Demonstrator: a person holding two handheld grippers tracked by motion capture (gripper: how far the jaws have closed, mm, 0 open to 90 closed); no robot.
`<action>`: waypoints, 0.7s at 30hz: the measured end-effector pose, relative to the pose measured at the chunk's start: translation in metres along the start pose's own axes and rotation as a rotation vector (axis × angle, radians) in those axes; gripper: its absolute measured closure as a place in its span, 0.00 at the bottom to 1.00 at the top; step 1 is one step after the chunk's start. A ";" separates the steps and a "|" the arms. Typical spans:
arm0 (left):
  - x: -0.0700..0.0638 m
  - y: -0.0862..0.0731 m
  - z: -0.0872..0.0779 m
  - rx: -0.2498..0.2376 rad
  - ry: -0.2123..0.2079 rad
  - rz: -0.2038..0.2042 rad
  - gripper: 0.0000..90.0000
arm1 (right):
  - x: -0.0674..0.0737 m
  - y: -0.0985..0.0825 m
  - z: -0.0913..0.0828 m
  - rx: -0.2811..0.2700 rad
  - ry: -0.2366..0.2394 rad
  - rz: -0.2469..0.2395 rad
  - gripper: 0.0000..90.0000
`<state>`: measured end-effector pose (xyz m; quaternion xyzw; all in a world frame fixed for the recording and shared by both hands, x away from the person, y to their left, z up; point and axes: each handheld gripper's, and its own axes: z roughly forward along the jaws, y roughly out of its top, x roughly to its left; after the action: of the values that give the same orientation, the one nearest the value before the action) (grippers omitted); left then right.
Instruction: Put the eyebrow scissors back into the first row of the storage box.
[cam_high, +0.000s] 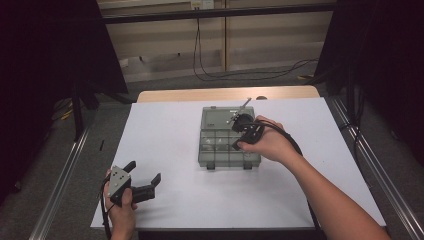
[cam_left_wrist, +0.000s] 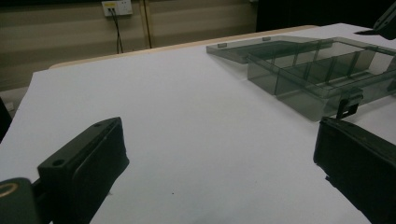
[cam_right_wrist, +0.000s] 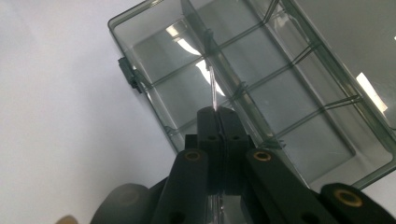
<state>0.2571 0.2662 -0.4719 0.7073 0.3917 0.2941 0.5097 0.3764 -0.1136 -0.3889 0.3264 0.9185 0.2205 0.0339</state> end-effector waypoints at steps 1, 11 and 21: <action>0.000 0.000 0.000 0.000 -0.002 0.000 0.03 | -0.001 0.001 0.000 0.003 -0.005 0.001 1.00; 0.000 0.000 -0.001 -0.001 -0.006 -0.003 0.03 | -0.011 0.010 0.007 0.001 -0.016 0.007 1.00; 0.001 0.000 0.000 -0.006 -0.010 -0.009 0.03 | -0.023 0.019 0.016 0.015 -0.050 0.004 1.00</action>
<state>0.2571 0.2672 -0.4717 0.7054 0.3913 0.2897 0.5151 0.4095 -0.1084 -0.3969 0.3340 0.9183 0.2057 0.0539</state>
